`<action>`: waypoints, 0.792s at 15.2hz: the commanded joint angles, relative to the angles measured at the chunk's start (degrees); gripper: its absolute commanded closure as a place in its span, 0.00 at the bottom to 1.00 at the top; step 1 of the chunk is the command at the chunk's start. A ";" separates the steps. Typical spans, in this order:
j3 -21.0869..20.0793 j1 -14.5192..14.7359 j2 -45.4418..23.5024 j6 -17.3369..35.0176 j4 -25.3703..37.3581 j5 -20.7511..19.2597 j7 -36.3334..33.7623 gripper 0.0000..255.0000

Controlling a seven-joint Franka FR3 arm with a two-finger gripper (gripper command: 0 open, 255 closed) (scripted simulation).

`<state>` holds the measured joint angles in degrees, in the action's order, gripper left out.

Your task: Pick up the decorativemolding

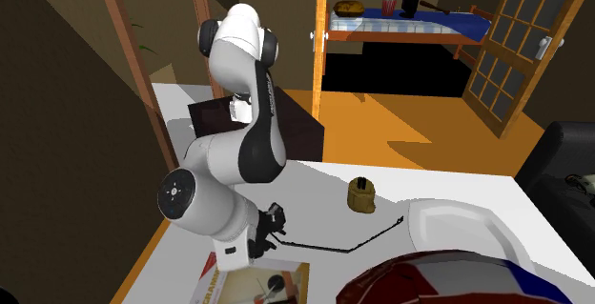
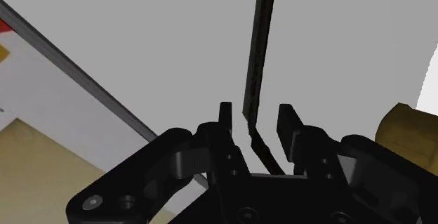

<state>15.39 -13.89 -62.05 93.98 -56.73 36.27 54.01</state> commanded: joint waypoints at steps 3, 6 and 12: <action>-0.03 0.07 -0.14 0.35 -0.30 0.01 0.05 1.00; -0.04 0.07 -0.16 0.35 -0.27 0.01 0.03 1.00; 0.19 0.23 1.60 -0.95 -0.64 -0.24 -0.52 1.00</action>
<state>15.57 -13.68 -60.71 93.47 -57.64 36.09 53.77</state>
